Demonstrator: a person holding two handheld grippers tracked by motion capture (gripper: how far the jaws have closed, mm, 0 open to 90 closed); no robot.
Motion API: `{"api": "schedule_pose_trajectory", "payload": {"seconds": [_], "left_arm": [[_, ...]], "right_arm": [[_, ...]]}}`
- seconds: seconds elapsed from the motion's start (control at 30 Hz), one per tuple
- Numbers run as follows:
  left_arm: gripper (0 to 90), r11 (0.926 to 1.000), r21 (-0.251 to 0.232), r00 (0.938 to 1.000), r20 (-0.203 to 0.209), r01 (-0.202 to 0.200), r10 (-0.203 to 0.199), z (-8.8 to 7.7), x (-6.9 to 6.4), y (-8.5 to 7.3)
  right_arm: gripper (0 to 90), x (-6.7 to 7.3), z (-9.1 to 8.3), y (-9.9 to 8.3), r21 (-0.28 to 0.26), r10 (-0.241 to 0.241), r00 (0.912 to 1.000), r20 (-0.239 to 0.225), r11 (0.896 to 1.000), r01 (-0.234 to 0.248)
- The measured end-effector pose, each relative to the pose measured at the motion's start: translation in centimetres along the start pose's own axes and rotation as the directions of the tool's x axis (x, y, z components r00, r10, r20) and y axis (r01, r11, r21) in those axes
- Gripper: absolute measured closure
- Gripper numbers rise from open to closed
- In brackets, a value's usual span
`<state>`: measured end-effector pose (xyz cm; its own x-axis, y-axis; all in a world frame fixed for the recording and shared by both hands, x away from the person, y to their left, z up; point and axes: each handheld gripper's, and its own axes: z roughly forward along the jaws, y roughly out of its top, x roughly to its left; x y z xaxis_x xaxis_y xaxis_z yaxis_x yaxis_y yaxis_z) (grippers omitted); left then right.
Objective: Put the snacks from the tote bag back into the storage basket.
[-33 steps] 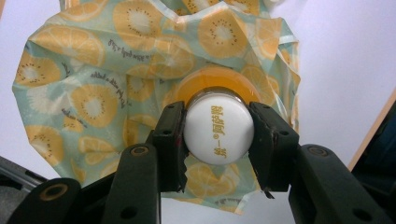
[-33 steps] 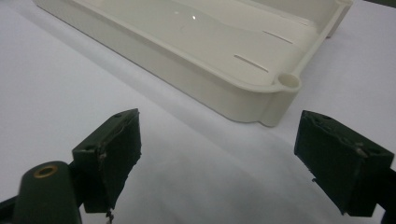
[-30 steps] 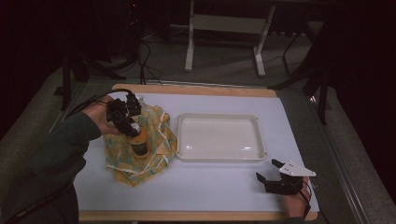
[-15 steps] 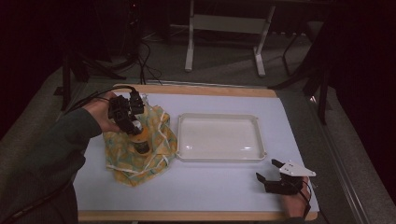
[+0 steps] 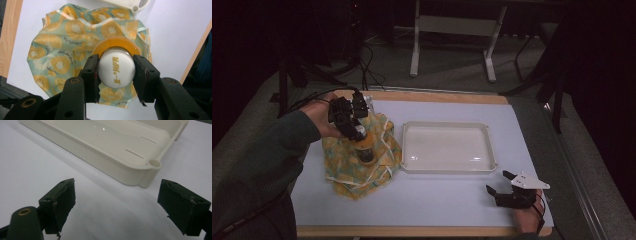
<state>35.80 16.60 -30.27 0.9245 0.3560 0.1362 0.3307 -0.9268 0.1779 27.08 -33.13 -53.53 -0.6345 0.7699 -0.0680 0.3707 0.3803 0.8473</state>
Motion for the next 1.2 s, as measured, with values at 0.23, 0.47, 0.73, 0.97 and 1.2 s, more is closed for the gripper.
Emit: {"api": "schedule_pose_trajectory", "payload": {"seconds": [0.23,0.47,0.73,0.97,1.2], "left_arm": [[59.0,0.9999,-0.008,0.9999,0.005,-0.014,0.014,-0.5,-0.2,0.8],[59.0,0.9992,-0.012,0.9993,-0.005,-0.037,0.037,-1.0,-0.4,1.6],[59.0,0.9981,-0.034,0.9986,-0.007,-0.052,0.052,-1.7,-0.6,2.3],[58.9,0.9966,-0.038,0.9973,-0.008,-0.074,0.074,-1.9,-0.9,3.4],[59.0,0.9938,-0.058,0.9955,-0.003,-0.095,0.095,-1.9,-1.1,4.5]], "right_arm": [[14.4,0.0,0.0,0.0,-0.003,0.0,1.0,-0.001,1.0,0.0],[14.4,0.0,0.0,0.0,-0.004,0.0,1.0,-0.002,1.0,0.0],[14.4,0.0,0.0,0.0,-0.005,0.0,1.0,-0.001,1.0,0.0],[14.4,0.0,0.0,0.0,-0.005,0.001,1.0,-0.002,1.0,-0.001],[14.4,0.0,0.0,0.0,-0.007,0.001,1.0,-0.003,1.0,-0.001]]}}
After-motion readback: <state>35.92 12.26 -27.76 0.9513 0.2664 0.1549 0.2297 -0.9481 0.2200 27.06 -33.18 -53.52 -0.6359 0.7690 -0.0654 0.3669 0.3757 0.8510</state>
